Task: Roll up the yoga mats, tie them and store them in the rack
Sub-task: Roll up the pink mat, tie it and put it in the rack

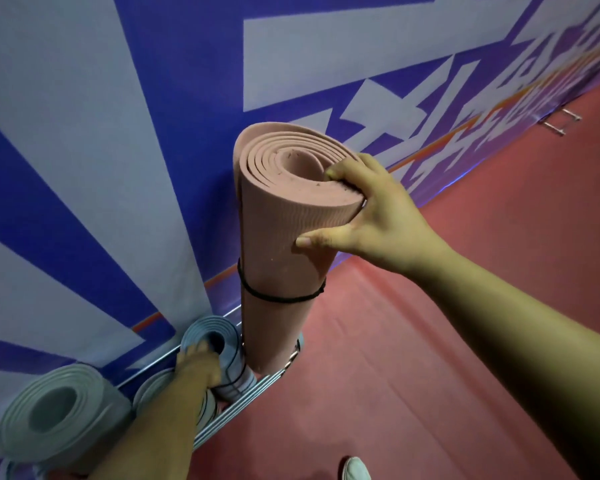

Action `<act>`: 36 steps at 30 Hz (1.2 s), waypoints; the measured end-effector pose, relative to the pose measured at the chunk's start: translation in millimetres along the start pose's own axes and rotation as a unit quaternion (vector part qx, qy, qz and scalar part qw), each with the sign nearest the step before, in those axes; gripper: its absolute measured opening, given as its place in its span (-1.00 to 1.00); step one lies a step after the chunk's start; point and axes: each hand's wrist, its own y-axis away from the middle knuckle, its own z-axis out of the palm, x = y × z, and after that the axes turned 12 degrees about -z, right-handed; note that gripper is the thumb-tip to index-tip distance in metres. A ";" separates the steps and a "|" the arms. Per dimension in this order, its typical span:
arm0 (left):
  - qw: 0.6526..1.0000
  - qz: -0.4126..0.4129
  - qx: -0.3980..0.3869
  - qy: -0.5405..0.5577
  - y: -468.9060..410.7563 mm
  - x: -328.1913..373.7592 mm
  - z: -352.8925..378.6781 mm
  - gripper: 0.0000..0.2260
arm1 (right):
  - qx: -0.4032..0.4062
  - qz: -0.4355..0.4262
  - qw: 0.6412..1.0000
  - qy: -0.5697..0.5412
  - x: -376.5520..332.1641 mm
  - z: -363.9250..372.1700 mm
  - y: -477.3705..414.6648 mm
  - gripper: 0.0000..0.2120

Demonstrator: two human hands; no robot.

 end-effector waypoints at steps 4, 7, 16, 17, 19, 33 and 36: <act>0.997 -0.001 0.068 0.039 13.7 -7.1 30.8 -0.41 | 0.021 -0.005 1.000 -0.001 5.9 4.7 5.5 -0.40; 0.993 -0.001 0.112 0.024 18.1 -9.6 37.2 -0.45 | 0.023 -0.010 1.000 -0.008 6.8 7.1 6.6 -0.39; 0.987 0.002 0.159 -0.011 -4.7 7.4 36.0 -0.66 | 0.059 -0.046 0.997 -0.013 11.3 15.2 21.4 -0.41; 0.987 -0.006 0.157 -0.017 -4.4 11.0 31.6 -0.70 | 0.066 -0.042 0.997 -0.013 13.8 15.1 23.6 -0.42; 0.987 -0.021 0.158 -0.004 -4.1 15.1 27.7 -0.73 | 0.077 -0.025 0.997 -0.014 19.9 12.3 25.5 -0.41; 0.985 -0.042 0.167 -0.015 37.0 19.6 40.3 -0.65 | 0.022 -0.022 0.998 -0.063 31.9 29.5 63.8 -0.37; 0.985 -0.067 0.156 0.014 36.0 19.9 37.3 -0.68 | 0.052 -0.001 0.996 -0.068 32.9 47.8 81.1 -0.38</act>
